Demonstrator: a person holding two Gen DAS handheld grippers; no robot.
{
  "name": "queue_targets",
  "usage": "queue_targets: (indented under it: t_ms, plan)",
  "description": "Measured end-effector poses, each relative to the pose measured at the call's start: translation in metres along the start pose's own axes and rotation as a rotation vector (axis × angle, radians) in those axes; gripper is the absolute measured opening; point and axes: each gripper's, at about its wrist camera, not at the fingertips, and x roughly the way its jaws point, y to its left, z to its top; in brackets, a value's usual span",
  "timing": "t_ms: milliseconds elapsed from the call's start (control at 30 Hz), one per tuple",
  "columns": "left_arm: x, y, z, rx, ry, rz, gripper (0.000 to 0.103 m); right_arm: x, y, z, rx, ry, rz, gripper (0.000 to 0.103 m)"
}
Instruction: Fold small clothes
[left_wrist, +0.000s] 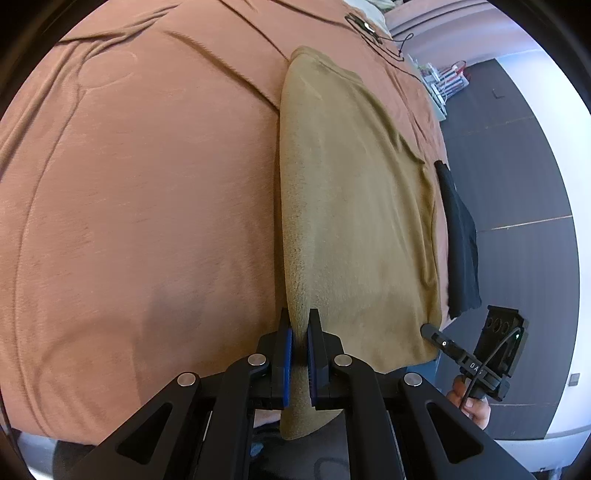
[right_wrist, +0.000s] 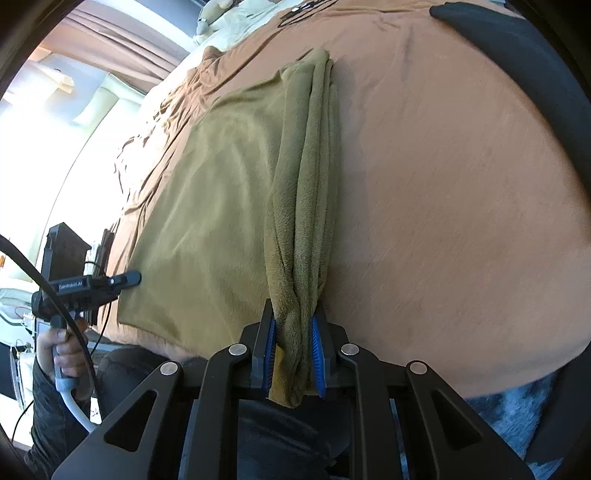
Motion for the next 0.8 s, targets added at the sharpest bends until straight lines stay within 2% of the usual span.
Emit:
queue_targets:
  t_ms: [100, 167, 267, 333, 367, 400, 433, 467, 800]
  plan:
    - [0.000, 0.001, 0.003, 0.013, 0.011, 0.020, 0.007, 0.003, 0.001, -0.005, -0.006, 0.017, 0.019, 0.014]
    - [0.004, -0.003, 0.007, 0.019, 0.017, 0.020, 0.008, 0.003, 0.001, -0.004, -0.031, 0.021, -0.002, 0.014]
    - [0.007, -0.008, 0.016, 0.030, 0.011, 0.063, 0.012, 0.001, 0.003, 0.004, -0.046, 0.018, -0.020, 0.015]
    - [0.007, -0.009, 0.023, 0.033, -0.003, 0.069, 0.032, -0.002, 0.005, 0.011, -0.046, 0.009, -0.020, 0.024]
    - [0.005, -0.009, 0.025, 0.031, -0.017, 0.066, 0.052, -0.005, 0.009, 0.010, -0.050, -0.007, -0.021, 0.029]
    - [0.002, -0.011, 0.030, 0.033, -0.049, 0.064, 0.063, -0.008, 0.009, 0.013, -0.054, -0.029, -0.017, 0.042]
    - [-0.001, -0.010, 0.031, 0.037, -0.069, 0.065, 0.064, -0.010, 0.009, 0.015, -0.052, -0.046, -0.014, 0.055]
    - [-0.002, -0.011, 0.035, 0.040, -0.082, 0.065, 0.064, -0.013, 0.007, 0.020, -0.044, -0.067, -0.012, 0.058]
    - [-0.003, -0.016, 0.077, 0.060, -0.170, 0.002, 0.064, -0.001, -0.017, 0.059, 0.031, -0.105, 0.019, 0.058]
